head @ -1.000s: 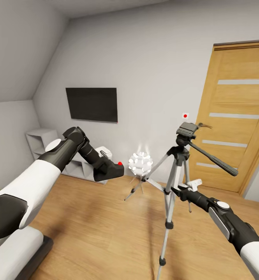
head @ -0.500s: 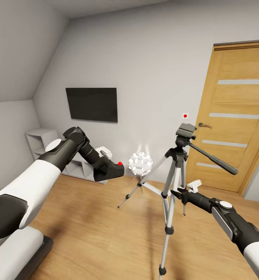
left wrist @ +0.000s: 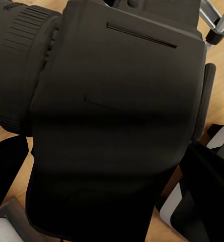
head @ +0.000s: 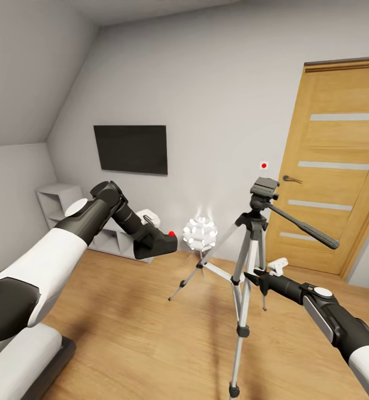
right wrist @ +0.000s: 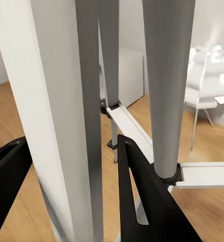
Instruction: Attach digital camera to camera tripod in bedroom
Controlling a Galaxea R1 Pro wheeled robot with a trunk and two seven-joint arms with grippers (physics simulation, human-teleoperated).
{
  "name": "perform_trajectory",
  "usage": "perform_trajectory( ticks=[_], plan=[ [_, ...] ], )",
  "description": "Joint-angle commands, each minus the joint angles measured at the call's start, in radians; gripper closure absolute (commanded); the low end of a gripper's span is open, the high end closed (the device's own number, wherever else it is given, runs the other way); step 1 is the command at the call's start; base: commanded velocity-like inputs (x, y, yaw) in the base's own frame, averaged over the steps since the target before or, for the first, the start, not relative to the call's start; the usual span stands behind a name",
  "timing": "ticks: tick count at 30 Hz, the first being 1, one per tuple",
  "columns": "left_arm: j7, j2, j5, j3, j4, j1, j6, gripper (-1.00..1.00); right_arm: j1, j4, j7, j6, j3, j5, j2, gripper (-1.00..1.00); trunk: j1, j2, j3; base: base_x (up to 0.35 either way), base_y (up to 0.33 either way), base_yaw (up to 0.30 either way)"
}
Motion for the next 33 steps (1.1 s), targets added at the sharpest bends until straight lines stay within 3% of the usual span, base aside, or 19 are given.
perform_trajectory(
  ticks=[1,13,18,25,33],
  plan=[
    [-0.009,0.0,-0.009,-0.002,-0.001,0.0,0.011,1.0,-0.001,-0.001,0.002,0.01,0.001,-0.017,-0.002,1.0,0.0,-0.001,0.0,0.0,0.0,0.0],
    [-0.009,-0.004,-0.009,-0.002,-0.001,0.0,0.011,1.0,-0.001,-0.001,0.007,0.018,0.004,-0.017,-0.004,1.0,0.0,-0.001,0.0,0.0,0.0,0.0],
    [-0.01,-0.008,-0.009,-0.002,-0.001,0.0,0.011,1.0,-0.001,-0.001,0.048,0.042,0.004,-0.017,-0.007,1.0,0.0,-0.001,0.0,0.0,0.0,0.0],
    [-0.01,-0.01,-0.009,-0.002,-0.001,0.0,0.011,1.0,-0.001,-0.001,0.087,0.049,0.005,-0.017,-0.039,1.0,0.0,-0.001,0.0,0.0,0.0,0.0],
    [-0.01,-0.01,-0.009,-0.002,-0.001,0.0,0.011,1.0,-0.001,0.0,0.088,0.05,0.009,-0.007,-0.042,1.0,0.0,-0.001,0.0,0.0,0.0,0.0]
  ],
)
